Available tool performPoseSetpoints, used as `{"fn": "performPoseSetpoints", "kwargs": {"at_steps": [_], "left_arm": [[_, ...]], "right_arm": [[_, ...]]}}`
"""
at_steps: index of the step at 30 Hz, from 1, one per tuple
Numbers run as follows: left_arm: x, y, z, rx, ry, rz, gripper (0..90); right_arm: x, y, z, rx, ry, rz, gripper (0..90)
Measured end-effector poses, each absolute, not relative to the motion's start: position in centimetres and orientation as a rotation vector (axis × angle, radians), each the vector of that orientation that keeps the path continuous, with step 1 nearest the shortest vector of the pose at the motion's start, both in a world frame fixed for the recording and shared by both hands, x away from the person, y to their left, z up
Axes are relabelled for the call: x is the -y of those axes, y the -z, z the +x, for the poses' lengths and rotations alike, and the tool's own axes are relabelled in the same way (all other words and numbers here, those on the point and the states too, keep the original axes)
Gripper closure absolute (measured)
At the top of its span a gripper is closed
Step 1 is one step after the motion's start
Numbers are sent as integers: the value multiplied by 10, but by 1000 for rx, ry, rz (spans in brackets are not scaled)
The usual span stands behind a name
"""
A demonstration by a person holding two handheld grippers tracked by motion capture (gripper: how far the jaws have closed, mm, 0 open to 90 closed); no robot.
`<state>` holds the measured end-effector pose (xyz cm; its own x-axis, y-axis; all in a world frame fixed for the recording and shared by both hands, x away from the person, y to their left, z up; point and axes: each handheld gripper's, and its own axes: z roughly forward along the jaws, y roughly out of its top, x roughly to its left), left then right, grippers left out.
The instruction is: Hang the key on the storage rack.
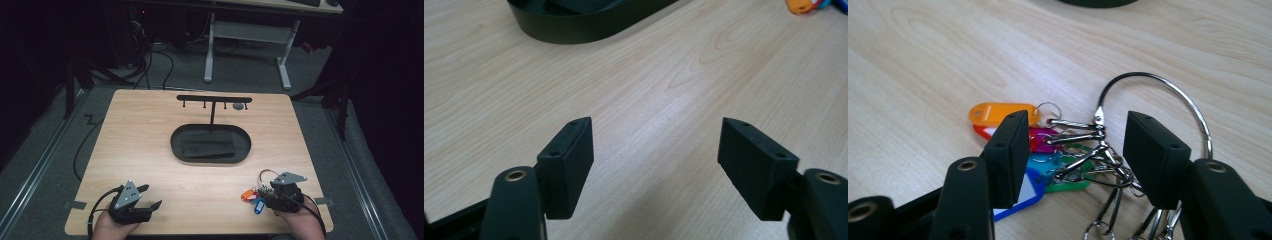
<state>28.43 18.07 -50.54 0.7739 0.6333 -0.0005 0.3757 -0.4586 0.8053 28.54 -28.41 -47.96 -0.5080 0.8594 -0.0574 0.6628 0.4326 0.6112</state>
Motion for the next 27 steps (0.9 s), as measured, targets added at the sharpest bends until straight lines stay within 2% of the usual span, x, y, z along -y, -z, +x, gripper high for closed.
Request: {"fn": "performPoseSetpoints", "kwargs": {"at_steps": [5, 9, 18, 23, 27], "left_arm": [[-181, 504, 285, -761, -309, 2086, 290], [-179, 505, 284, -753, -336, 2103, 272], [-181, 507, 282, -747, -369, 2110, 298], [-184, 506, 280, -755, -347, 2104, 322], [-185, 506, 278, -747, -356, 2111, 322]], "right_arm": [[275, 472, 295, -2432, -643, 1300, 418], [270, 465, 300, -2489, -559, 1262, 415], [266, 458, 327, -2579, -423, 1300, 410], [260, 464, 348, -2640, -317, 1311, 445], [254, 468, 359, -2678, -241, 1325, 513]]}}
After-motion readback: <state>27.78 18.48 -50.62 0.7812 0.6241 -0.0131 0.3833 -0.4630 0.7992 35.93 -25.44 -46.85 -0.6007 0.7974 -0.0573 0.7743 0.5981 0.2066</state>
